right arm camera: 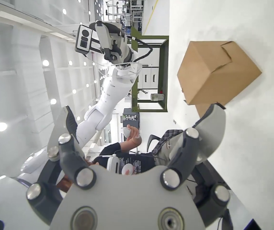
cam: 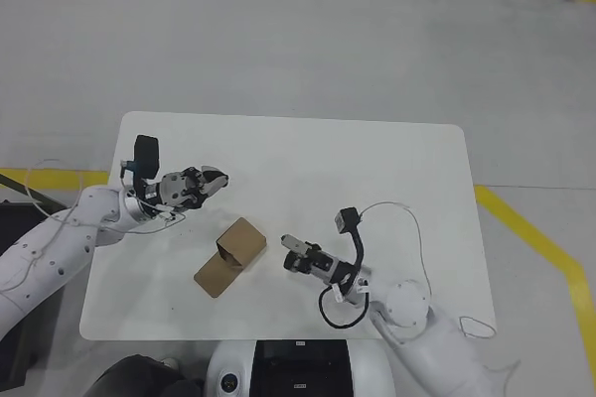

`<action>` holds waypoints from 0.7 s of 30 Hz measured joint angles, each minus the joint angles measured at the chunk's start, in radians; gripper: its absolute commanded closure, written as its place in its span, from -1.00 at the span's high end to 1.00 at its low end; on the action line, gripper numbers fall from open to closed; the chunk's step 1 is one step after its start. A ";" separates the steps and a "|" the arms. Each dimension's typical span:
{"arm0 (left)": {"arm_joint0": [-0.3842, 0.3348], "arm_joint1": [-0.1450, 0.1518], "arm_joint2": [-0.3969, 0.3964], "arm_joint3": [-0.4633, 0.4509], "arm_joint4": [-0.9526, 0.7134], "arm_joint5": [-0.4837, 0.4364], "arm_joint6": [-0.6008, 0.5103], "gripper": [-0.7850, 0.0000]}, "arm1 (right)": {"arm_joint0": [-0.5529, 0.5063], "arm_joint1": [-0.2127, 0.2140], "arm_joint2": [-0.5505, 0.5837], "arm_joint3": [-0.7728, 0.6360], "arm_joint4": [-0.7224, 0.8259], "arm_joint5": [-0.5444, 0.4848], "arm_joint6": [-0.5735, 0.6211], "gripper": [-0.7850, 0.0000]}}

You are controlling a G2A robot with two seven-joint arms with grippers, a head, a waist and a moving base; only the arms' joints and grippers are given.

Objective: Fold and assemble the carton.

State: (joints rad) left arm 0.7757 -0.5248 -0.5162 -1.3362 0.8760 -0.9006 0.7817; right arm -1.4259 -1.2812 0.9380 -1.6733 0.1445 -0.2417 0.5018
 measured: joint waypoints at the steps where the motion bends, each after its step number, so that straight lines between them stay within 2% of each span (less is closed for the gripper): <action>1: 0.007 0.001 -0.008 0.000 0.000 0.002 0.000 -1.00 | 0.000 -0.002 -0.012 0.003 -0.027 -0.005 -0.019 1.00; 7: 0.057 0.011 -0.058 -0.003 -0.001 0.024 -0.001 -1.00 | 0.001 -0.019 -0.095 0.000 -0.234 -0.008 -0.179 1.00; 8: 0.065 0.012 -0.065 -0.005 -0.004 0.028 0.001 -0.80 | 0.001 -0.022 -0.107 -0.001 -0.267 -0.001 -0.208 1.00; 10: 0.084 0.014 -0.081 -0.011 -0.008 0.035 0.007 -0.13 | 0.006 -0.030 -0.132 0.000 -0.337 0.028 -0.269 1.00; 11: 0.092 0.014 -0.087 -0.014 -0.008 0.038 0.008 0.51 | 0.008 -0.033 -0.143 0.001 -0.361 0.040 -0.289 1.00; 12: 0.102 0.015 -0.096 -0.018 -0.006 0.044 0.009 1.00 | 0.012 -0.037 -0.158 0.001 -0.388 0.056 -0.308 1.00; 18: 0.145 0.019 -0.142 -0.046 0.017 0.065 0.004 1.00 | 0.019 -0.050 -0.217 -0.018 -0.547 0.153 -0.371 1.00; 21: 0.153 0.021 -0.154 -0.052 0.025 0.073 0.003 1.00 | 0.020 -0.052 -0.222 -0.024 -0.565 0.163 -0.383 1.00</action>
State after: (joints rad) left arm 0.9288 -0.5043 -0.6704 -1.3878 0.9009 -0.8274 0.7844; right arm -1.4058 -1.3334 0.7159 -1.6976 -0.4204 -0.0790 0.1193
